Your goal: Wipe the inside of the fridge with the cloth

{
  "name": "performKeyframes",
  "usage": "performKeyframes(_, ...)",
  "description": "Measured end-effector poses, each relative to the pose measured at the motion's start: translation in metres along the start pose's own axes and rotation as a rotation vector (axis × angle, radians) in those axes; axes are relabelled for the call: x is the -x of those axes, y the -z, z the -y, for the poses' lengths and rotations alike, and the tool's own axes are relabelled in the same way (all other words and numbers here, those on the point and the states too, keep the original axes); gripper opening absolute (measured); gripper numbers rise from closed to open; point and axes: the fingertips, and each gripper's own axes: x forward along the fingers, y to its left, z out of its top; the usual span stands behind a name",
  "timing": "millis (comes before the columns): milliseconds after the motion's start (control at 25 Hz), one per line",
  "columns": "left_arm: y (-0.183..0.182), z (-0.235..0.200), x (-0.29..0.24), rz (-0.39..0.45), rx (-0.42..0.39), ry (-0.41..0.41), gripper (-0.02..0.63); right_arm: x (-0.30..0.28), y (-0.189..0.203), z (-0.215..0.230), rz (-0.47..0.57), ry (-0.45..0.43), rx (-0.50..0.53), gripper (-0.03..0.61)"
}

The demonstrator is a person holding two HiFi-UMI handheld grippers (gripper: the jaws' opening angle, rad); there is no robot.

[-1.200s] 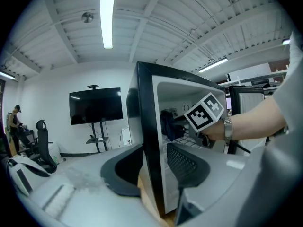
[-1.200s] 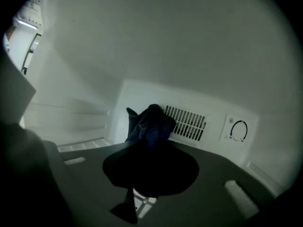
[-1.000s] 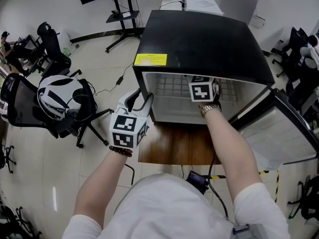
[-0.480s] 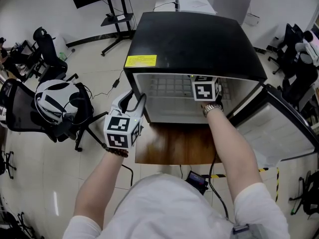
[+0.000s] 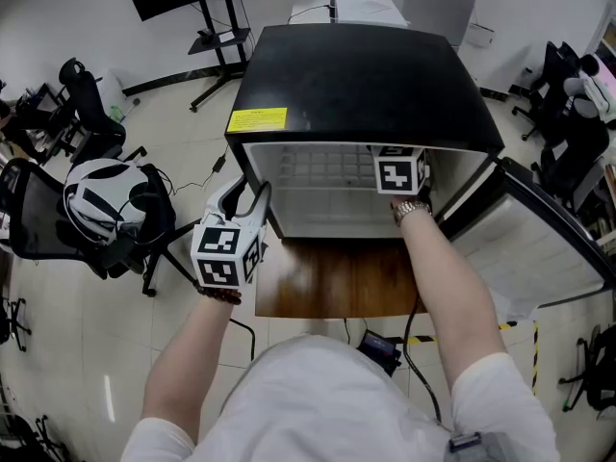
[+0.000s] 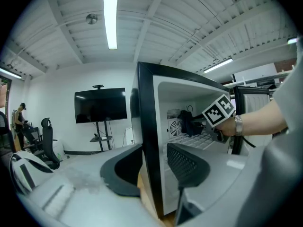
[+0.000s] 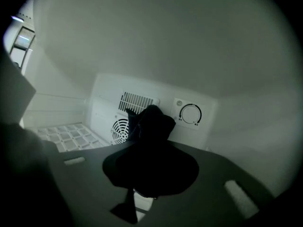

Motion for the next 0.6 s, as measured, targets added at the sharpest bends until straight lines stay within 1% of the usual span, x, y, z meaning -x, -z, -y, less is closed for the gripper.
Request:
performKeyframes(120, 0.000, 0.000, 0.000, -0.002, 0.004, -0.005, 0.161, 0.002, 0.005, 0.010, -0.021, 0.021, -0.016, 0.067)
performKeyframes(240, 0.000, 0.000, 0.000, -0.002, 0.007, -0.011, 0.161, 0.003, 0.003, 0.017, -0.012, 0.030, -0.019, 0.067)
performKeyframes(600, 0.000, 0.000, -0.001, -0.004, 0.016, -0.027, 0.164, 0.007, 0.021, 0.039, -0.059, 0.077, -0.054, 0.067)
